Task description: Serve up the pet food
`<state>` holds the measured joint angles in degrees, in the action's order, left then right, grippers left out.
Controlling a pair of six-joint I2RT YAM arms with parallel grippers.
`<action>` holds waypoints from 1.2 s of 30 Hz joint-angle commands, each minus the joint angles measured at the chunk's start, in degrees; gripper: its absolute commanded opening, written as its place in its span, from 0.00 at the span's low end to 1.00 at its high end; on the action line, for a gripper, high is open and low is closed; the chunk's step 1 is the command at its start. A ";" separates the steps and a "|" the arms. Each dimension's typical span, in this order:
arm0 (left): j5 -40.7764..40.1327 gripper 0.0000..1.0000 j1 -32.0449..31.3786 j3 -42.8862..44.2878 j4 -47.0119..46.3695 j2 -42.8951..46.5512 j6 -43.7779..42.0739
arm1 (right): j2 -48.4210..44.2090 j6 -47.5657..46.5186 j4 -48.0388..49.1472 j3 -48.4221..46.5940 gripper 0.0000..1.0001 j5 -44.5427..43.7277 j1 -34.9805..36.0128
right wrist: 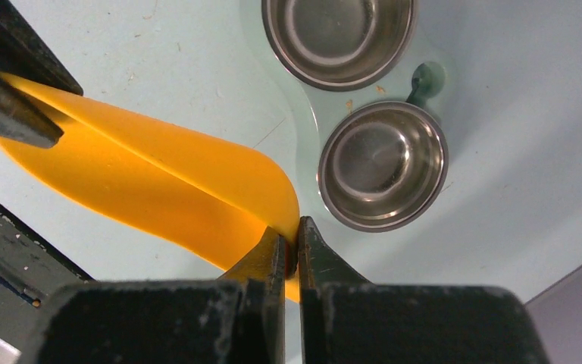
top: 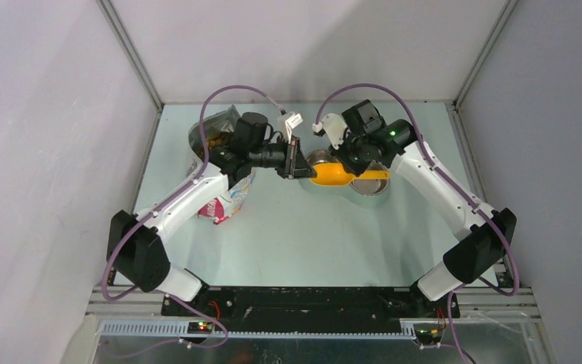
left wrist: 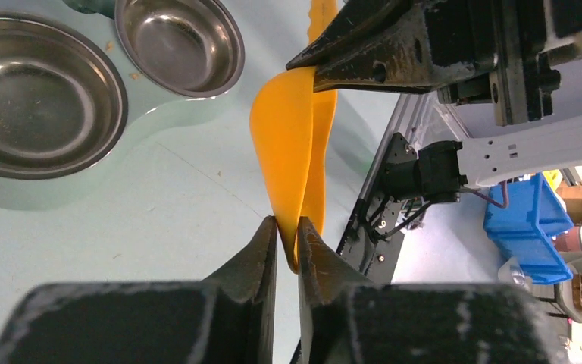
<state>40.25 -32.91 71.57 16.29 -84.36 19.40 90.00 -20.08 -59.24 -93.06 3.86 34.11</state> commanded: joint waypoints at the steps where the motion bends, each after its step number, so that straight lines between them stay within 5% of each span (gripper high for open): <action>1: 0.08 0.10 0.38 1.71 -3.41 -0.89 1.79 | -0.82 0.14 1.58 -2.83 0.00 1.06 0.17; 5: 2.92 0.00 0.90 1.66 -4.98 -1.19 1.84 | -0.75 -0.68 0.00 -3.43 0.00 1.78 0.14; 9: 8.04 0.00 2.19 1.51 -7.43 -0.82 2.52 | -0.96 -2.12 -4.66 -6.94 0.17 10.28 -3.56; 13: 12.93 0.00 4.01 0.13 -11.82 -0.31 6.53 | -5.27 -8.08 -8.67 -10.60 0.38 29.69 -10.54; 17: 15.44 0.00 5.09 -0.89 -12.68 0.78 7.46 | -15.82 -10.86 1.38 -3.08 0.70 43.39 -19.76; 18: 15.90 0.00 5.36 -1.19 -12.58 1.26 7.49 | -17.66 -9.06 3.86 0.95 0.91 43.94 -22.02; 19: 16.66 0.00 5.51 -1.31 -12.42 1.54 7.52 | -21.07 -8.33 8.59 2.93 0.97 44.68 -22.88; 26: 22.47 0.00 6.27 -1.98 -11.71 3.03 8.54 | -34.01 -26.17 8.82 14.56 0.93 38.44 -20.35; 36: 25.73 0.00 6.36 -2.07 -9.97 3.11 8.15 | -34.04 -39.82 2.98 17.90 0.77 29.85 -16.31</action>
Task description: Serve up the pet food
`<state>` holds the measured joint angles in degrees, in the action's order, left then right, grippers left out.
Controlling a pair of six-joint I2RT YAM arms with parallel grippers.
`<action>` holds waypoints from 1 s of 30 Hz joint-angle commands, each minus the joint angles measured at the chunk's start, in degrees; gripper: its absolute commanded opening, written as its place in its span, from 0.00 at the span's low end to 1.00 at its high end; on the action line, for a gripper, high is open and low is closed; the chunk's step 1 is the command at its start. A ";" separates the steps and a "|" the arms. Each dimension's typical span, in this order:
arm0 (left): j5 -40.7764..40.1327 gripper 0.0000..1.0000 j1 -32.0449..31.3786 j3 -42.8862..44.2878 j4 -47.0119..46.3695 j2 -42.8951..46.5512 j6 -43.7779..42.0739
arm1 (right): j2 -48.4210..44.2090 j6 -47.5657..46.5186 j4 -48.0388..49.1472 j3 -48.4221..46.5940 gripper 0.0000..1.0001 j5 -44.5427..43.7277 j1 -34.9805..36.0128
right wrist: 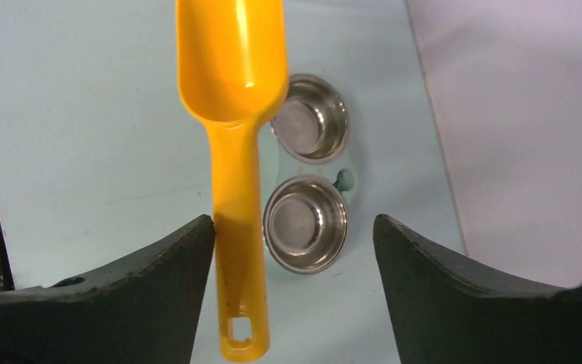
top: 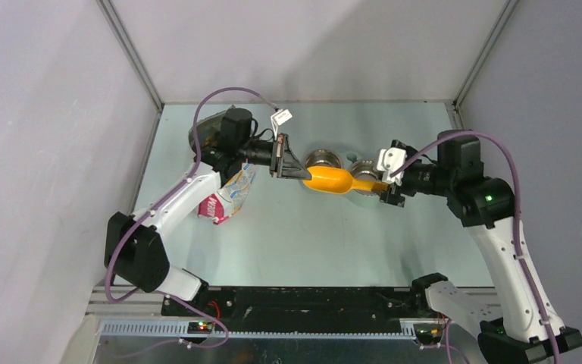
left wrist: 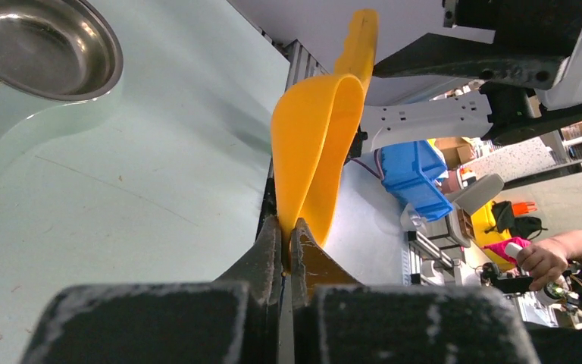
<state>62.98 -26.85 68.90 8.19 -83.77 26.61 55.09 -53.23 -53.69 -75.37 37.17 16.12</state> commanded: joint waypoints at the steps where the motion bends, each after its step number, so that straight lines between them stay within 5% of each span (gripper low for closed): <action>1: 2.84 0.00 0.31 0.52 -1.99 2.58 1.09 | 1.01 -6.99 -3.27 0.13 0.76 -3.48 1.83; 9: 2.87 0.00 0.31 -0.38 -2.56 4.59 1.77 | 0.82 -8.55 -10.17 0.11 0.62 -3.36 4.20; 11: 3.01 0.00 0.31 -0.88 -2.53 5.31 1.78 | 0.58 -8.13 -10.45 0.09 0.53 -5.22 5.78; 15: 1.79 0.01 0.31 -2.22 -0.50 7.73 -0.46 | 1.15 -7.37 -10.15 0.07 0.15 -9.35 9.46; 18: -9.87 0.41 -0.04 0.35 13.56 9.81 -15.80 | 1.31 -5.73 -9.96 0.13 0.03 -9.66 10.08; 20: -20.31 0.54 -0.27 1.53 21.89 12.17 -28.79 | 1.24 -5.51 -11.61 0.14 0.00 -9.70 11.22; 25: -36.62 0.57 -1.01 -2.50 20.89 20.64 -49.92 | 3.45 -3.21 -14.04 0.11 0.00 -7.55 12.85; 30: -35.66 0.58 -4.06 -2.08 17.18 22.52 -56.11 | 6.23 -0.64 -11.32 -1.30 0.00 -5.71 13.56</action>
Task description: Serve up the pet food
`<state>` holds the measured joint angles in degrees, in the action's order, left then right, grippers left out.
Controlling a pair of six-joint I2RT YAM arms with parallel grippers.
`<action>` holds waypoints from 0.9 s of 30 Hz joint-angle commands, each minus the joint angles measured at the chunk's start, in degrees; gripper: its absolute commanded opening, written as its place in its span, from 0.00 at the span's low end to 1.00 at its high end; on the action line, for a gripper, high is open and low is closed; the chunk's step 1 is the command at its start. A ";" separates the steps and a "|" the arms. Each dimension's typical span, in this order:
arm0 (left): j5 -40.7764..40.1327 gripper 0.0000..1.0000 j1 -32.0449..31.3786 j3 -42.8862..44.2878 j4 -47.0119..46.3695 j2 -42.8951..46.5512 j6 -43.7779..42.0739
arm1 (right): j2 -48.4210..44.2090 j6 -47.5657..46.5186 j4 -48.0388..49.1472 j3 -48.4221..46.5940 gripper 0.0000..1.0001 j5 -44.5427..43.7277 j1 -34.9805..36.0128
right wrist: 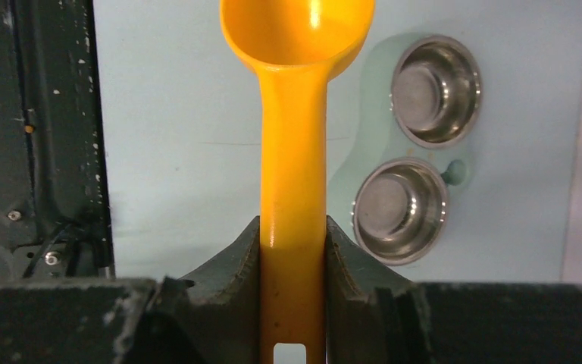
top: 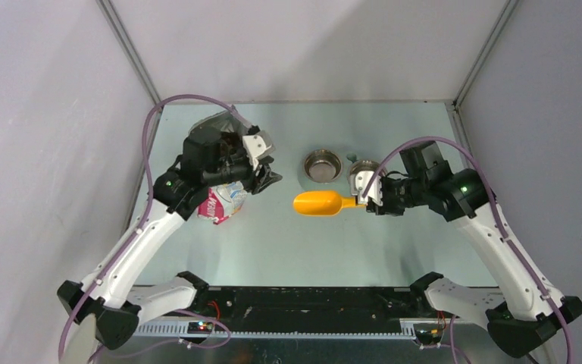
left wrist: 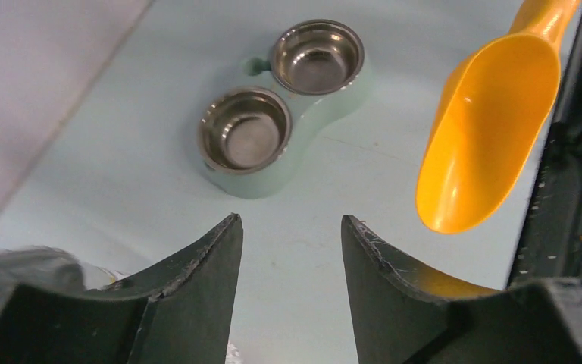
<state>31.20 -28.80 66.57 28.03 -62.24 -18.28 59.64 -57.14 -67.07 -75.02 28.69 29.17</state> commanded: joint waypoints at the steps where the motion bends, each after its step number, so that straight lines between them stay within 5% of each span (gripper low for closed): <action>1: -1.67 0.58 -3.52 0.70 -3.00 0.85 -11.06 | 2.41 3.58 2.48 -1.85 0.00 3.04 0.53; 21: 1.94 0.47 -14.66 11.84 4.15 -14.19 -5.54 | 8.77 4.52 3.94 -8.26 0.00 3.56 5.37; 25: -3.21 0.54 -13.72 17.12 5.32 -14.08 -5.85 | 9.43 3.58 2.60 -6.90 0.00 2.82 4.91; 27: 1.02 0.57 -11.59 19.91 6.48 -14.05 -4.32 | 10.21 3.32 2.37 -6.35 0.00 3.21 3.93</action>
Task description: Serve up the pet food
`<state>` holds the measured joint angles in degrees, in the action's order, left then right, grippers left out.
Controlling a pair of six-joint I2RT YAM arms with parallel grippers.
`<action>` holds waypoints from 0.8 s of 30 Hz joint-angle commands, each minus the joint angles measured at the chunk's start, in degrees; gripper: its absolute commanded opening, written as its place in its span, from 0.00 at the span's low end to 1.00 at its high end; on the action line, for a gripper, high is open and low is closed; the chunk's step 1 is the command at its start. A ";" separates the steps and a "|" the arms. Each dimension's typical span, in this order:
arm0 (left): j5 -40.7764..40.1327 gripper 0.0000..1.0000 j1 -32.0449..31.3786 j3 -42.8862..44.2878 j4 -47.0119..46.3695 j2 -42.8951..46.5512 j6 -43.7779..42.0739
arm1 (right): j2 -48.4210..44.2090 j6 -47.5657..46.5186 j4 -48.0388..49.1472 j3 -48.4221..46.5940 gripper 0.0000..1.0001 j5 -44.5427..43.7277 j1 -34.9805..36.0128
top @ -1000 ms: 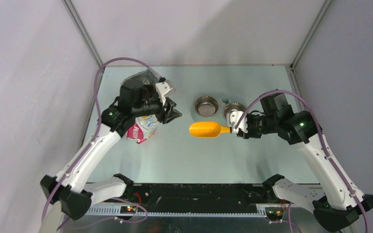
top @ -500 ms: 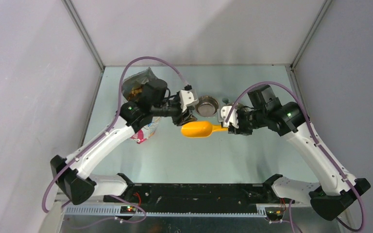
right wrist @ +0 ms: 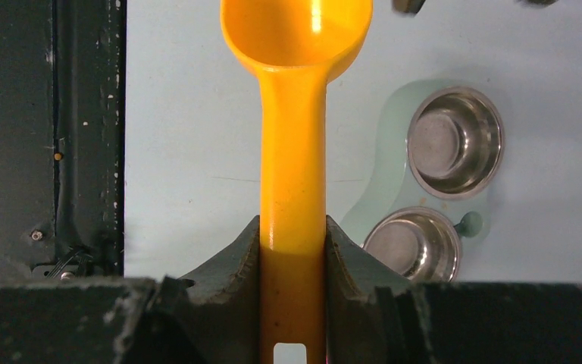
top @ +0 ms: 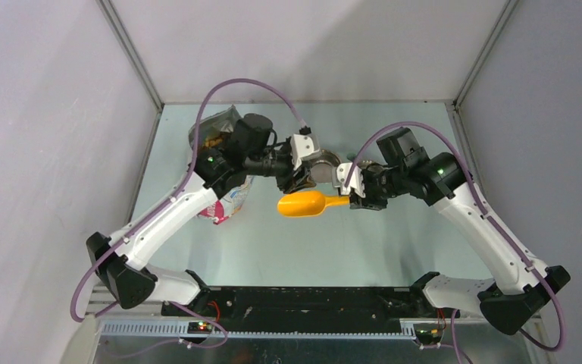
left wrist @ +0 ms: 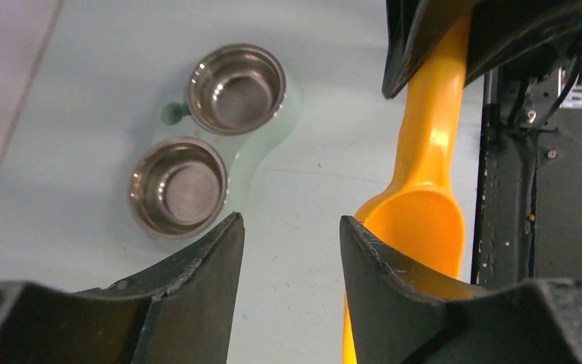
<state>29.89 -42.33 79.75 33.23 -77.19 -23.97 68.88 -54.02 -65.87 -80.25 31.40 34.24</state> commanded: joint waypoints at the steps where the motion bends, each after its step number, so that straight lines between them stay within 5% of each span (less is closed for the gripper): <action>1: 4.59 0.58 3.34 7.44 2.86 0.90 1.84 | 1.24 0.57 1.33 -1.29 0.00 1.38 -2.04; 5: 11.48 0.59 3.66 7.06 9.51 2.07 -3.50 | 2.53 1.68 2.17 -2.73 0.00 3.55 -3.08; 17: 5.48 0.50 2.69 0.55 4.49 0.43 -4.05 | 3.16 1.67 1.08 -6.61 0.00 6.06 -0.26; 24: 12.03 0.11 2.15 0.06 3.69 -1.00 -3.42 | 3.61 5.03 4.26 -6.55 0.00 3.45 0.65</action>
<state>37.87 -39.68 79.59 39.68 -77.76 -26.87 72.36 -52.01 -64.93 -84.71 34.22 34.30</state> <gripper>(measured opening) 0.208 0.298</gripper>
